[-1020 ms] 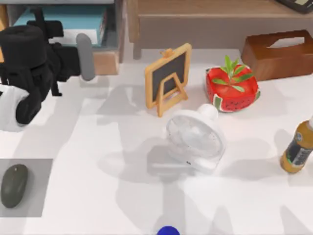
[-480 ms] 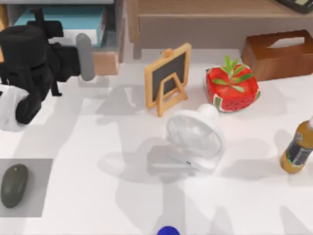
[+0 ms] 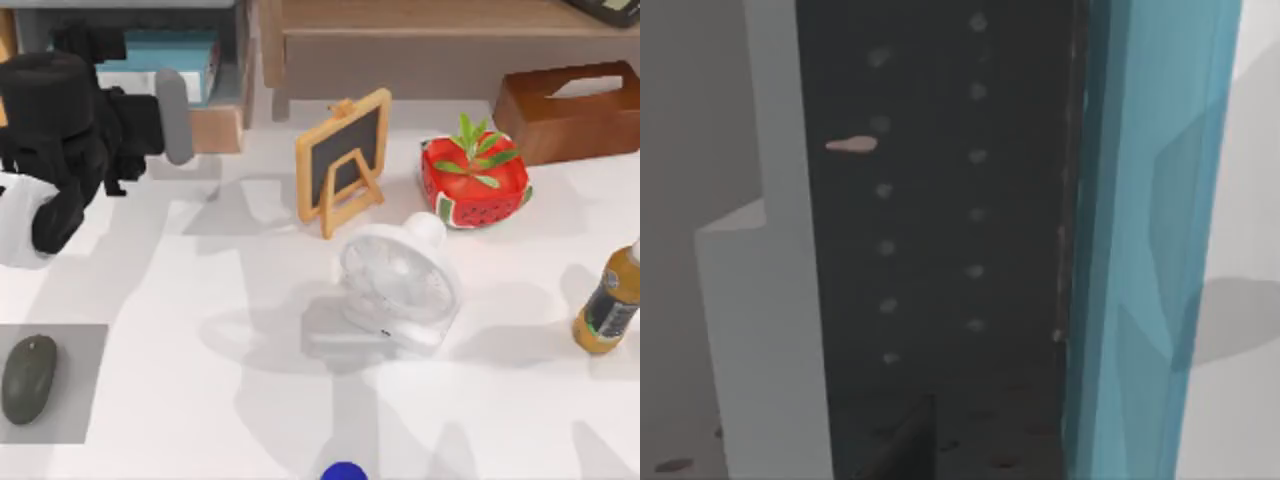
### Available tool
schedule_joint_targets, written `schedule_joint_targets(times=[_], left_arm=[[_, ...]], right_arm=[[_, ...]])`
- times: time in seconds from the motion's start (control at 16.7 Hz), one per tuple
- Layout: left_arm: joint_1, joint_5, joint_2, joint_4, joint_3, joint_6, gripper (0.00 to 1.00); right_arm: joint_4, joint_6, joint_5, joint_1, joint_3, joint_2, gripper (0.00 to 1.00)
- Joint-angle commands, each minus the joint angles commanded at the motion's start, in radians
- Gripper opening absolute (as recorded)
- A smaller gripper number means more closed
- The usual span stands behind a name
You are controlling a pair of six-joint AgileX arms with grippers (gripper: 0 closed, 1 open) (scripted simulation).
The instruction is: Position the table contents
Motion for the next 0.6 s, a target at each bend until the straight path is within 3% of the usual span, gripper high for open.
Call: schedule_joint_targets(times=[0.6], left_arm=[[-0.004,-0.004,-0.018,0.007,-0.015,-0.003,1.00]], right_arm=[[0.000,0.000,0.000,0.000,0.000,0.000,1.00]])
